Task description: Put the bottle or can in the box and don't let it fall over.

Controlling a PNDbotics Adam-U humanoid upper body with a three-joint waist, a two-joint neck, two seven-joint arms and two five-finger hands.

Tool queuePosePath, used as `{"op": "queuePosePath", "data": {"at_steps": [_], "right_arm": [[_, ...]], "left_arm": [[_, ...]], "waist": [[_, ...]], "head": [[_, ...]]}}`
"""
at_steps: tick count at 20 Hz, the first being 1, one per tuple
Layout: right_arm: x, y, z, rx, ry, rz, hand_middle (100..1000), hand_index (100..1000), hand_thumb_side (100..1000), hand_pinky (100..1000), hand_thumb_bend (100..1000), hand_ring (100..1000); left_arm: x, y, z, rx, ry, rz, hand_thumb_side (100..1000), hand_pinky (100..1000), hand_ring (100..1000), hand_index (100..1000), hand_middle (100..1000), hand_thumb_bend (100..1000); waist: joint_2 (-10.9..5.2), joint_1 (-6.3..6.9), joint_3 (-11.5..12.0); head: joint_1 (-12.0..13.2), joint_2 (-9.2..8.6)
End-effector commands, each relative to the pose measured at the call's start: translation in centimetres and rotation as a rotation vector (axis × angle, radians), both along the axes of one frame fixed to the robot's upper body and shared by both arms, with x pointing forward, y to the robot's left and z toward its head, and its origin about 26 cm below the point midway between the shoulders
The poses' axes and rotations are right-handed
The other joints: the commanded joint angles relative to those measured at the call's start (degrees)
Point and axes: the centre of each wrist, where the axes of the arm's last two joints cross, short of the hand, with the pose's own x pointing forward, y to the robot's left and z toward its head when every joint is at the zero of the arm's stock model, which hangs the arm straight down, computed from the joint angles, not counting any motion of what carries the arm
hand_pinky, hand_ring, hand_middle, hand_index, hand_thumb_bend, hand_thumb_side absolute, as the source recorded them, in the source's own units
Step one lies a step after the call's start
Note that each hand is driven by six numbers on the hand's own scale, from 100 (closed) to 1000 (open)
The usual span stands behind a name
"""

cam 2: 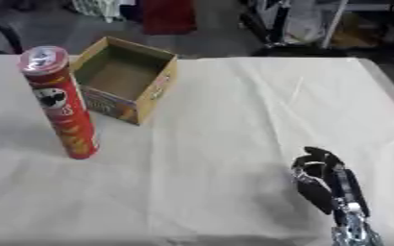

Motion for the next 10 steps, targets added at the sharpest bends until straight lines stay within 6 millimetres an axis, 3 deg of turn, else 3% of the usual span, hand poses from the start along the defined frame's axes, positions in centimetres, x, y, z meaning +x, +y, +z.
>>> {"op": "queuePosePath", "data": {"at_steps": [1,6,10], "right_arm": [[0.27,-0.42,0.79,-0.014,-0.032,-0.003,612,614,229,728,100,627],[0.26,-0.50,0.84,-0.018,-0.055,-0.015,576,434,249,715,100,611],[0.26,-0.50,0.80,-0.017,-0.067,-0.026,564,409,250,713,100,608]], "left_arm": [[0.08,0.34,0.95,0.018,-0.028,0.002,529,1000,1000,742,650,571],[0.08,0.33,0.96,0.017,-0.028,0.001,528,1000,1000,742,650,571],[0.08,0.30,0.99,0.018,-0.030,-0.002,527,1000,1000,741,650,573]], "waist": [[-0.64,0.14,-0.04],[-0.64,0.13,-0.03],[-0.62,0.11,-0.04]], "head": [[0.06,0.33],[0.07,0.33],[0.11,0.33]]}}
